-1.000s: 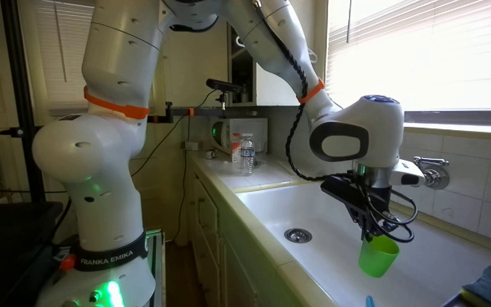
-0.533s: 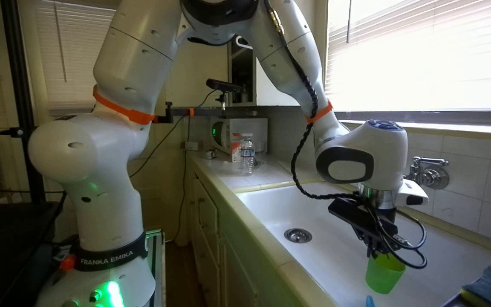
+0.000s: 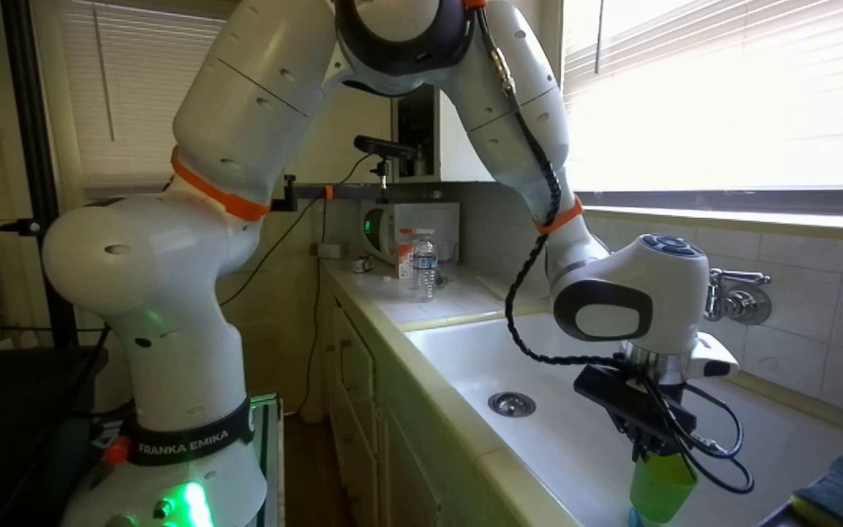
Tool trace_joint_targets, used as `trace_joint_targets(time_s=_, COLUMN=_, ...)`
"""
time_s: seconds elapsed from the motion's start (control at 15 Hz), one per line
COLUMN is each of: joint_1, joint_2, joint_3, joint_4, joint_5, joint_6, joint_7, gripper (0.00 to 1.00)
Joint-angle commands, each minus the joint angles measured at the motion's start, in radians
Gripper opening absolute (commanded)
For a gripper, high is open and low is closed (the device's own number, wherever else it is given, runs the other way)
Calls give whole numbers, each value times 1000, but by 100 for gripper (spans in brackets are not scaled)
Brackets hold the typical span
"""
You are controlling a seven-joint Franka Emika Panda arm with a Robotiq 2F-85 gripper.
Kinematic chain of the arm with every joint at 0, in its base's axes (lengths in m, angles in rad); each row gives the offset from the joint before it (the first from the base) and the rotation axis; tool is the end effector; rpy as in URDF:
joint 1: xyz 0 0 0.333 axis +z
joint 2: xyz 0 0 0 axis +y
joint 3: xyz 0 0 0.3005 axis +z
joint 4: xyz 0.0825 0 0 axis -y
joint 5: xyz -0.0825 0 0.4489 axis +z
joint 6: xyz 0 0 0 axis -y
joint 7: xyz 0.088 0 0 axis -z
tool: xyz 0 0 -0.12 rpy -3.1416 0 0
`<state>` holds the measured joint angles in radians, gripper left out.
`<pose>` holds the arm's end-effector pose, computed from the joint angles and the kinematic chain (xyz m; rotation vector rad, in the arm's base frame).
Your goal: Move the green cup from the right side of the table to the left side
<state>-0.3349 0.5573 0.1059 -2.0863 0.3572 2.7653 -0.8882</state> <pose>0.5981 -0.1486 0.0811 -2.9754 -0.4718 -0.3122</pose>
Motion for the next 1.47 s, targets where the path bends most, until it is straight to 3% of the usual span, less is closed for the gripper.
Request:
trace_joint_targets(time_s=0.0, joint_1=-24, joint_2=3, joint_3=22, joint_4=2, joint_5=-31, joint_6=2, joint_7=21, gripper=5)
trace_joint_targets(time_s=0.8, joint_1=-17, joint_2=123, joint_3=98, joint_4=96, joint_5=-37, joint_6=80, joint_7=61, gripper=1)
trace_joint_targets(time_s=1.4, joint_1=22, joint_2=180, joint_3=85, joint_4=143, joint_5=-182, joint_6=121, joint_7=135, gripper=1)
